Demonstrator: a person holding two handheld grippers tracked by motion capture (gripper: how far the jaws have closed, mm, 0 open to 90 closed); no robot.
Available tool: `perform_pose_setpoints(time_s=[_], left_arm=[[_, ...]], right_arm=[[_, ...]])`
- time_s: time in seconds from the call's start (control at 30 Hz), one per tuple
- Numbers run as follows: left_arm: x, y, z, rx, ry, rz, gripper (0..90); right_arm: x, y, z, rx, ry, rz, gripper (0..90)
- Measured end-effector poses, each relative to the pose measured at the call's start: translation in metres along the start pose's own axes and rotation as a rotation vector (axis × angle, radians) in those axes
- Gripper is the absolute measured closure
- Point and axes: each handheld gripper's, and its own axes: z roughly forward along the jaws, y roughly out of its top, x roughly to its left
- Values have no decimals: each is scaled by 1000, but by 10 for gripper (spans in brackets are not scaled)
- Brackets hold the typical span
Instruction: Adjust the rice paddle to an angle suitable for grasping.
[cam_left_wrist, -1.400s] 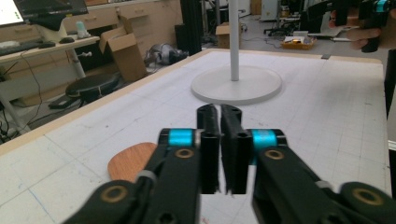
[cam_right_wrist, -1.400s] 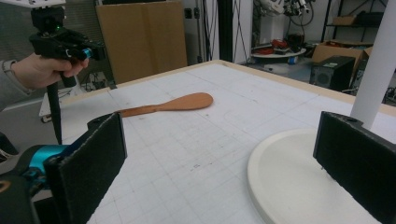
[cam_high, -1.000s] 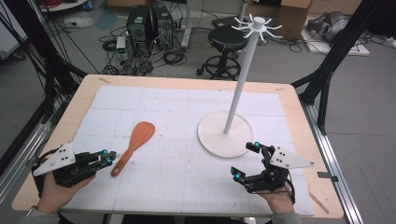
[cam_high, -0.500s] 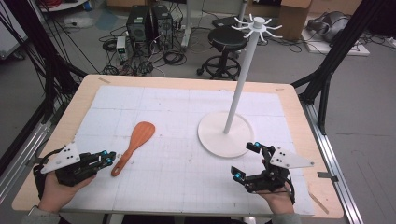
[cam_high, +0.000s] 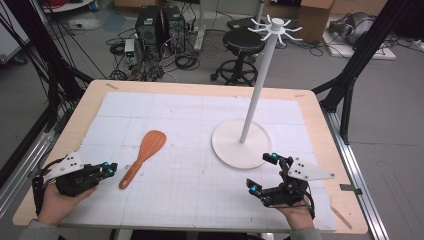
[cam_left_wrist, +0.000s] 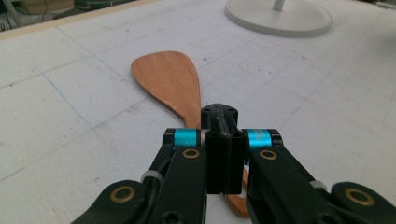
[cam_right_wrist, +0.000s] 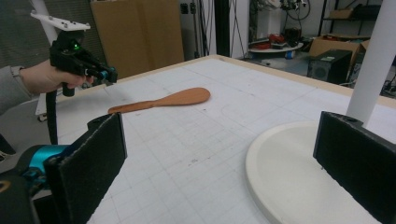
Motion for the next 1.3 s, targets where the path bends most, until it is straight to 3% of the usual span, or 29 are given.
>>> perform_pose_setpoints(time_s=[0.2,0.4,0.77,0.9,1.03,1.2,1.3], left_arm=[[11,-3,9,44,14,-22,896],[16,-5,17,58,-27,-36,895],[26,-11,33,155,-52,-51,896],[26,-12,35,155,-79,-43,896],[26,-13,37,179,-74,-47,896],[23,-11,36,159,-74,-39,896],[24,-13,39,193,-67,-50,896]], right_arm=[[0,-3,3,10,13,6,15],[0,-3,4,-9,36,40,15],[-1,-4,3,-26,55,57,15],[-3,-7,2,-32,54,72,15],[-4,-8,2,-26,51,72,15],[-3,-8,2,-23,56,68,15],[-5,-8,2,-30,52,66,15]])
